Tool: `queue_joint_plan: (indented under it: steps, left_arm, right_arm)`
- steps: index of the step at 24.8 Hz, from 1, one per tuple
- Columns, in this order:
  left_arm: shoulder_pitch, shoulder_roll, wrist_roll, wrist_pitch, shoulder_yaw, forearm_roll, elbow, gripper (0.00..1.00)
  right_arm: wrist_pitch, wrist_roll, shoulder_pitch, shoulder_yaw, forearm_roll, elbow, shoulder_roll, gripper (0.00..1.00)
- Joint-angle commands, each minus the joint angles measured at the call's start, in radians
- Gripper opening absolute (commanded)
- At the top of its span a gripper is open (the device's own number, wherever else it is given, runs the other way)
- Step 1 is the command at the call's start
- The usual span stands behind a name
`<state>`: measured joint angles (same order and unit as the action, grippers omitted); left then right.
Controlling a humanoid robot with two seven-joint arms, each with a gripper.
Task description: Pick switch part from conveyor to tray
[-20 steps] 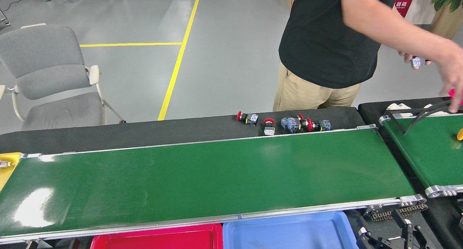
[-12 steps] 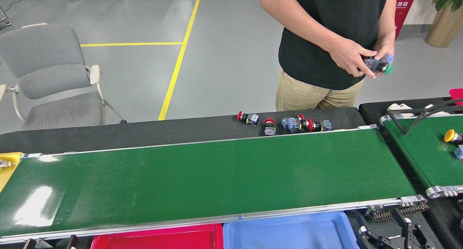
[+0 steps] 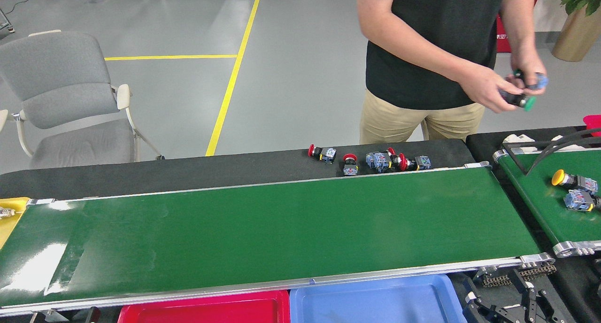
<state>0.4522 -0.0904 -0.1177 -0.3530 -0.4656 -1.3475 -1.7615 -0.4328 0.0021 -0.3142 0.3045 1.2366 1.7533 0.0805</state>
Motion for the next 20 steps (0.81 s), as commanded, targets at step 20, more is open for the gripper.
queue_joint_plan:
  steps: [20]
  left_arm:
    - [-0.006,-0.005,-0.007,-0.001,-0.024,-0.001,-0.010,1.00]
  right_arm:
    - [0.008,0.001,0.030,0.004,-0.003,-0.049,0.021,0.99]
